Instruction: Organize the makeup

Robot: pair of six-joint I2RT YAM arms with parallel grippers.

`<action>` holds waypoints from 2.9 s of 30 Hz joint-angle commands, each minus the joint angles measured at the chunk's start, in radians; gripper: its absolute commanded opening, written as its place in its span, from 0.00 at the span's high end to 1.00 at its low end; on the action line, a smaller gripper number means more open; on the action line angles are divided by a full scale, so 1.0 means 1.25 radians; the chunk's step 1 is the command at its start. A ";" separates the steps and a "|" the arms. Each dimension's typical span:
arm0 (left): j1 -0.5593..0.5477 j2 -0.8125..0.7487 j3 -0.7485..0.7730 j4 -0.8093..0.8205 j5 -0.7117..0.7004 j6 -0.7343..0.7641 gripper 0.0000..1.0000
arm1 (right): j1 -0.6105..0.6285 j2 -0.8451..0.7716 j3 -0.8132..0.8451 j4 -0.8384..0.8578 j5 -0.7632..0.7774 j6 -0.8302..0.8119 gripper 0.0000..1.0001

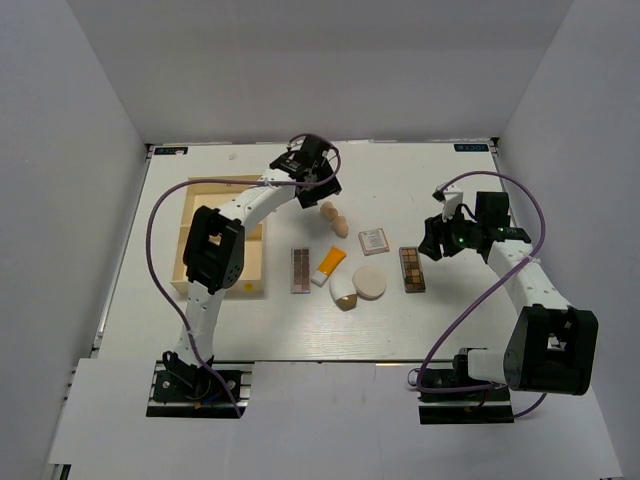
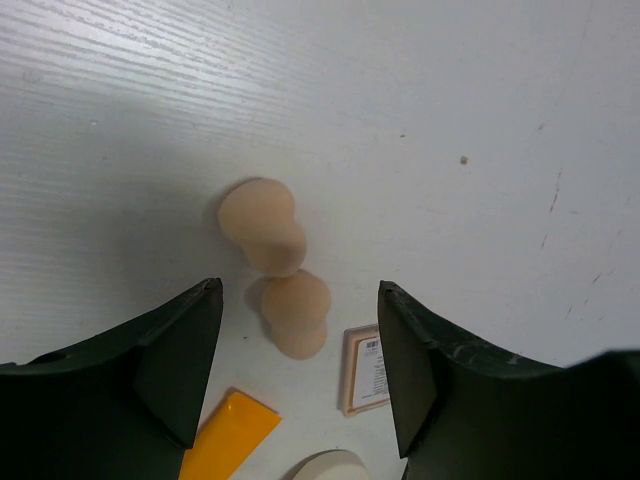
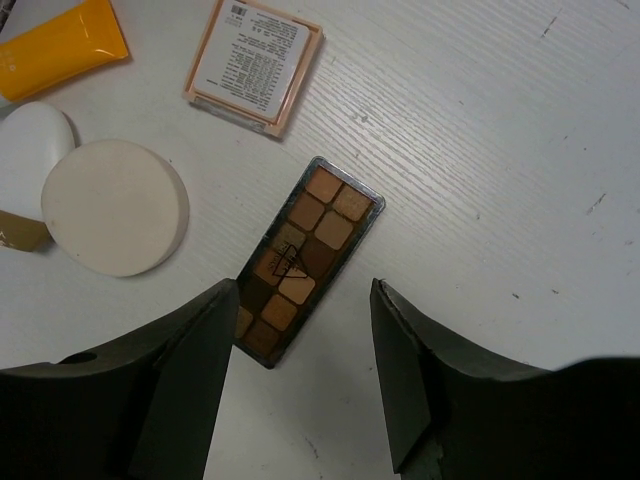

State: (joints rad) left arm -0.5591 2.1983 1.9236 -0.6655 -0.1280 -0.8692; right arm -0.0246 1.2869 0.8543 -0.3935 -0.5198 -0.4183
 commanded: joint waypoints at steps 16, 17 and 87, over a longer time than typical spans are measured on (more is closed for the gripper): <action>-0.001 0.083 0.066 -0.008 -0.007 -0.048 0.27 | 0.001 -0.005 -0.010 0.024 -0.028 0.020 0.36; -0.001 0.093 0.066 -0.008 -0.004 -0.052 0.28 | 0.000 -0.005 -0.010 0.023 -0.028 0.022 0.36; 0.334 -0.573 -0.445 0.073 -0.027 0.119 0.28 | 0.437 0.637 0.558 0.093 0.287 0.259 0.33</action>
State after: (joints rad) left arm -0.1265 1.6417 1.4338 -0.6323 -0.2691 -0.7380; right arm 0.5175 2.0632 1.5112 -0.2844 -0.1913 -0.1059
